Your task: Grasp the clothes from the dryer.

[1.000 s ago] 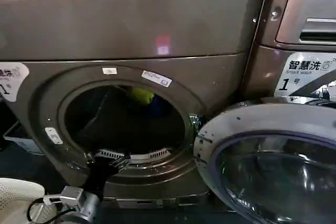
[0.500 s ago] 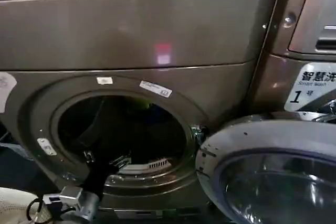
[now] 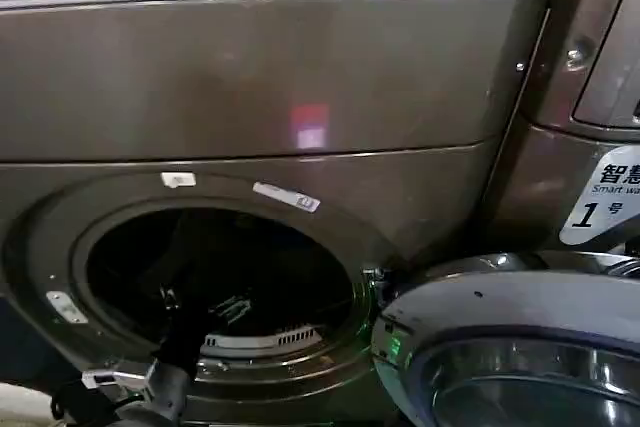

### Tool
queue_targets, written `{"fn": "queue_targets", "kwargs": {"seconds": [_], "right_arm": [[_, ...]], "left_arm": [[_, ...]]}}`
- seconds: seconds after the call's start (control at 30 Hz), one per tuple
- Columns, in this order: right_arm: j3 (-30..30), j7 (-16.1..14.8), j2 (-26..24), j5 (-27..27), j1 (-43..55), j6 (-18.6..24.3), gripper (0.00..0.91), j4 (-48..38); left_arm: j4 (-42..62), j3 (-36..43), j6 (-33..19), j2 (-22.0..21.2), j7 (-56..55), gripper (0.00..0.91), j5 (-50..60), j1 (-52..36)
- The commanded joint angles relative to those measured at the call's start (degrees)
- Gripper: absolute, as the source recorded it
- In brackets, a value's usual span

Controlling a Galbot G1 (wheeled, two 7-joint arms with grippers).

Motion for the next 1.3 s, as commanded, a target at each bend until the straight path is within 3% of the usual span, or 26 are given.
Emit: {"fn": "queue_targets", "kwargs": {"seconds": [0.03, 0.23, 1.3], "right_arm": [[-0.18, -0.26, -0.03, -2.61, 0.03, -0.26, 0.907, 0.06], [-0.09, -0.25, -0.06, -4.99, -0.11, -0.71, 0.907, -0.32], [0.41, -1.61, 0.00, -4.49, -0.61, 0.53, 0.907, 0.45]], "left_arm": [[0.11, -0.03, 0.09, 0.03, 0.00, 0.907, 0.05, 0.02], [0.08, -0.04, 0.07, 0.00, 0.02, 0.907, 0.06, 0.07], [0.24, 0.03, 0.11, 0.08, 0.33, 0.907, 0.00, -0.48]]}}
